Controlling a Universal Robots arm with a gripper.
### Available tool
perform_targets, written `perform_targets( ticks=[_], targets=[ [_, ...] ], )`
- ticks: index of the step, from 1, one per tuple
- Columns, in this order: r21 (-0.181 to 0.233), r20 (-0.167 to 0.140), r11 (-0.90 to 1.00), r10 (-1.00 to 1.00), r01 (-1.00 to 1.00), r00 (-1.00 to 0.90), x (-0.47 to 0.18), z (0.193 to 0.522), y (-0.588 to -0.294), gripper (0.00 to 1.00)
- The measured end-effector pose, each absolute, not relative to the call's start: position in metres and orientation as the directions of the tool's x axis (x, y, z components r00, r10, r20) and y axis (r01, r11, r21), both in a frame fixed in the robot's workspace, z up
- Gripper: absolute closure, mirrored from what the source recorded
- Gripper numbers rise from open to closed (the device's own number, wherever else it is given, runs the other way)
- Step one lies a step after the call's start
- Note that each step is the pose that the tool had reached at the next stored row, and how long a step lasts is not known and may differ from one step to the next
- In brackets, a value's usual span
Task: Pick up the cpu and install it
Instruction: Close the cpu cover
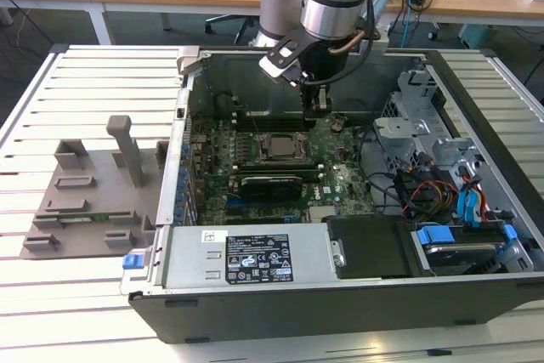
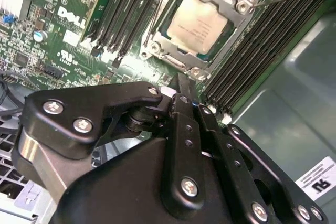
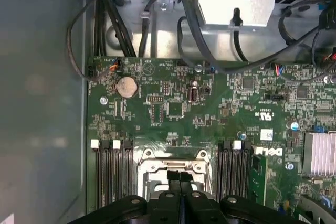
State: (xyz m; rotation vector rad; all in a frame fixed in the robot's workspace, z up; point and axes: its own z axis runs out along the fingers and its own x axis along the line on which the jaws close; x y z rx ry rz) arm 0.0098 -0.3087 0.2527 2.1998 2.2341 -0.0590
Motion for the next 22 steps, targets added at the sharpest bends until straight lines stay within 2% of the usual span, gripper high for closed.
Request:
perform_targets(
  ticks=[22],
  targets=[
    [-0.023, -0.030, 0.015, 0.999, 1.000, -0.016, -0.026, 0.250, -0.309, 0.89]
  ],
)
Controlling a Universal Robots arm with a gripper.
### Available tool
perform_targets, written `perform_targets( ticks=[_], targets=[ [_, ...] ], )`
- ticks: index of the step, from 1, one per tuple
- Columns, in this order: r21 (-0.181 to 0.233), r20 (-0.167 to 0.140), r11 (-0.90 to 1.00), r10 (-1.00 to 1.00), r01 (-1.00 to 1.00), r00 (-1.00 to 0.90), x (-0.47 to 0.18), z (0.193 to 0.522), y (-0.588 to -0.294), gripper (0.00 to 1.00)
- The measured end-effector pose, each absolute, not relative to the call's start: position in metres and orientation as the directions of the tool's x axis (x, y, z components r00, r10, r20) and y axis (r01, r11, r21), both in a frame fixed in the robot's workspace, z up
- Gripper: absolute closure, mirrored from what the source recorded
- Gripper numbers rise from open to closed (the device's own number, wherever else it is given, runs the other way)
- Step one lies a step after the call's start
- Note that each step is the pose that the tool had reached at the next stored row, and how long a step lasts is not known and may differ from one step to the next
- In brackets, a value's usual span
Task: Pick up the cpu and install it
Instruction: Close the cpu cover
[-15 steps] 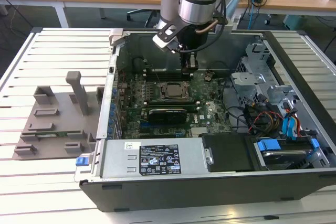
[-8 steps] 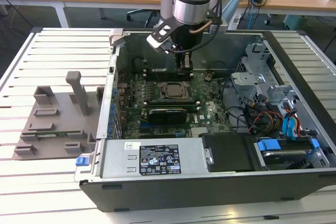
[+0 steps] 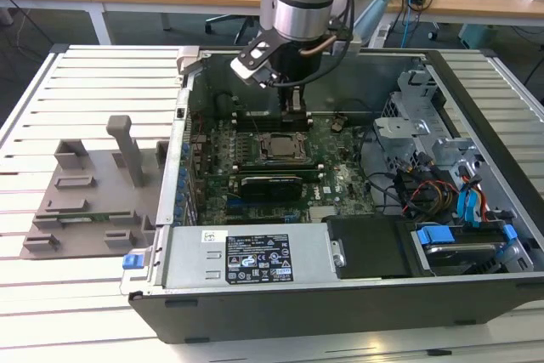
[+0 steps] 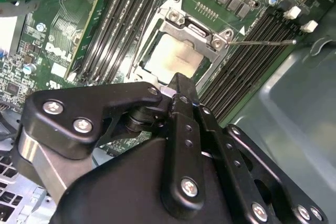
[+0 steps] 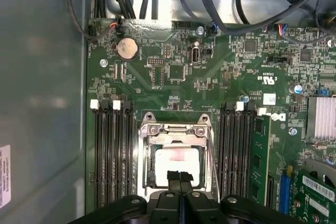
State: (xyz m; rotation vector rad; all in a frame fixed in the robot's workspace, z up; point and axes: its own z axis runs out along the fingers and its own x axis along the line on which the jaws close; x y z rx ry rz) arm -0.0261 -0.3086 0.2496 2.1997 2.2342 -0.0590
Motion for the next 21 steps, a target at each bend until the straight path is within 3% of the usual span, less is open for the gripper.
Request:
perform_targets(
  ticks=[21],
  targets=[
    [-0.023, -0.031, 0.015, 0.999, 1.000, -0.016, -0.043, 0.229, -0.309, 0.89]
  ],
)
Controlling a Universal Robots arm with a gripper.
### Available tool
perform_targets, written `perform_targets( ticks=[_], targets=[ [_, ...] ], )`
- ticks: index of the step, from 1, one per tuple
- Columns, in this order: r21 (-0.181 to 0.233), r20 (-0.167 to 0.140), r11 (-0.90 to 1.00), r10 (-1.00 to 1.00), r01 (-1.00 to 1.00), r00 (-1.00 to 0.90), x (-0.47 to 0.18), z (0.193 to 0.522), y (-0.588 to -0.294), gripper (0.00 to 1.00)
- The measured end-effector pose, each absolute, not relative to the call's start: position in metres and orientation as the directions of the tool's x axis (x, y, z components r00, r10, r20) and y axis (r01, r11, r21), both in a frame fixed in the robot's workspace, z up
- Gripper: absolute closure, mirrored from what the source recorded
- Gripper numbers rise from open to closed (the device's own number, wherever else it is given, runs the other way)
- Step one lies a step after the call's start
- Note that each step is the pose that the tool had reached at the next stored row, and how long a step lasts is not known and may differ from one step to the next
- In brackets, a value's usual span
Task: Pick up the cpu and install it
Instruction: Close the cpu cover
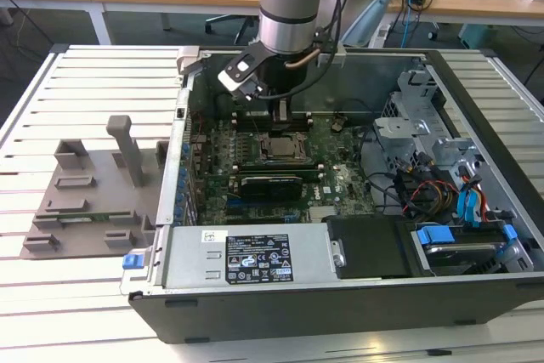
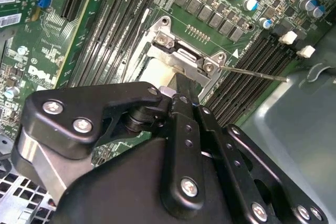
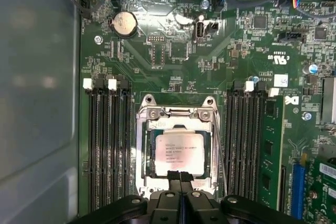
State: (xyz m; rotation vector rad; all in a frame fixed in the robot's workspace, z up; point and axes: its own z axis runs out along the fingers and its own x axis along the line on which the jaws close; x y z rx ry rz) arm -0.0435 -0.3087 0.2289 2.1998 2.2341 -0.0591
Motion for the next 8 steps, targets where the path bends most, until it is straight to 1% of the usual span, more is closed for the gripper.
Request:
perform_targets(
  ticks=[4, 8],
  targets=[
    [-0.023, -0.030, 0.015, 0.999, 1.000, -0.016, -0.047, 0.217, -0.309, 0.89],
    [-0.023, -0.030, 0.015, 0.999, 1.000, -0.016, -0.052, 0.213, -0.309, 0.89]
  ],
)
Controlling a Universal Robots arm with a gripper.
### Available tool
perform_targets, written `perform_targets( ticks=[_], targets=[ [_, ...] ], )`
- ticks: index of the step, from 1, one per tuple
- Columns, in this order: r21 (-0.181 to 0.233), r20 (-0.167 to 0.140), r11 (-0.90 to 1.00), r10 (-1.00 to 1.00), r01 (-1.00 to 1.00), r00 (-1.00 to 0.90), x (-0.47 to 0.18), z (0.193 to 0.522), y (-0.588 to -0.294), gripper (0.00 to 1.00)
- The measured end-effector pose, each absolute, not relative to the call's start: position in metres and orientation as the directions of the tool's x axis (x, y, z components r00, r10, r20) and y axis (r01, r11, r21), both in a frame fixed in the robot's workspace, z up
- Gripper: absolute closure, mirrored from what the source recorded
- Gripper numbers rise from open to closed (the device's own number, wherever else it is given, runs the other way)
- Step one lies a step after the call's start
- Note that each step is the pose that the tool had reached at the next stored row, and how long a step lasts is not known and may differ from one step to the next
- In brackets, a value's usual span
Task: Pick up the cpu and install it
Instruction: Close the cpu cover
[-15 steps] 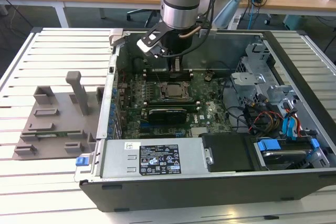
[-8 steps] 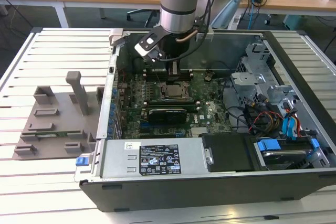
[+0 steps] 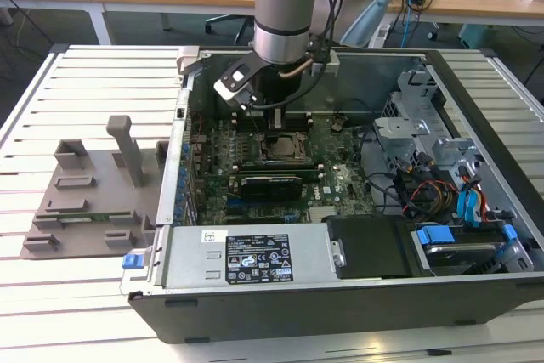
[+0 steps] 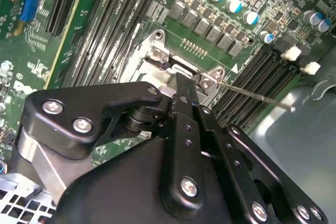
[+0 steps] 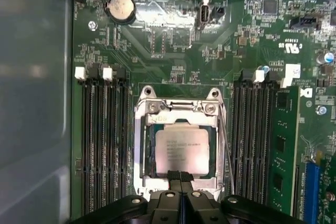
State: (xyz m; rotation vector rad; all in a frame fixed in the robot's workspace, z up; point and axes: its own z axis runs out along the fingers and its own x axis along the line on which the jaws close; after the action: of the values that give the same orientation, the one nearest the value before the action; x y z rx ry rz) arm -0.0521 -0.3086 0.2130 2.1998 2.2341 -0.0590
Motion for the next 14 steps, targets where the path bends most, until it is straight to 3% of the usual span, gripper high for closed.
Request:
perform_targets(
  ticks=[14],
  targets=[
    [-0.023, -0.030, 0.015, 0.999, 1.000, -0.016, -0.0497, 0.2046, -0.3086, 0.89]
  ],
)
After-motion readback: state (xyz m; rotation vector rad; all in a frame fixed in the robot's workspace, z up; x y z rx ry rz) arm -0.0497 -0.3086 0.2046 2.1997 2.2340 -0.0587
